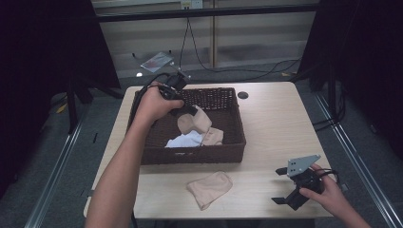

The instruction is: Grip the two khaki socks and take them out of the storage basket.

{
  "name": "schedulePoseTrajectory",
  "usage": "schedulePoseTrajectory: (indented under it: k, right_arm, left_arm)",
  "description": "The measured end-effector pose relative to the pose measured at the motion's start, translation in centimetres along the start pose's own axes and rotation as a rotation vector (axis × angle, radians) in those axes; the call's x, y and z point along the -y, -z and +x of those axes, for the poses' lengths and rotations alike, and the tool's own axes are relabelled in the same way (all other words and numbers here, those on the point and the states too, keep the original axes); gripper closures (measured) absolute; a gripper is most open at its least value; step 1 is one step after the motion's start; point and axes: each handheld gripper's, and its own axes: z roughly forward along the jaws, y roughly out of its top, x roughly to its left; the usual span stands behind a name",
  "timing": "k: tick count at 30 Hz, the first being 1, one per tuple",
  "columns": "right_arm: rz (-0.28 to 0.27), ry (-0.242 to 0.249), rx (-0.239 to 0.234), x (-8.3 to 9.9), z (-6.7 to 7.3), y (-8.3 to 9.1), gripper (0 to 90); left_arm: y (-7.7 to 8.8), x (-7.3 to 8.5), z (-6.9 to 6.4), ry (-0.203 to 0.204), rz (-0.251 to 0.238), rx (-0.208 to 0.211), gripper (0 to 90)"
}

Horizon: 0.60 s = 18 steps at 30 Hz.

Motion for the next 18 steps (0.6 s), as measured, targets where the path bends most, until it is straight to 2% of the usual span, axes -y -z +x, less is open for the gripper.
schedulePoseTrajectory:
  k: [9, 18]
  right_arm:
    - [0.0, -0.003, -0.001, 0.0, 0.0, 0.0, 0.9]
    - [0.001, 0.0, -0.003, 0.0, 0.0, -0.1, 1.0]
  left_arm:
    - [2.1, -0.5, -1.6, -0.029, 0.0, 0.032, 89.2]
    - [3.3, -0.9, -2.7, -0.048, 0.013, 0.045, 89.2]
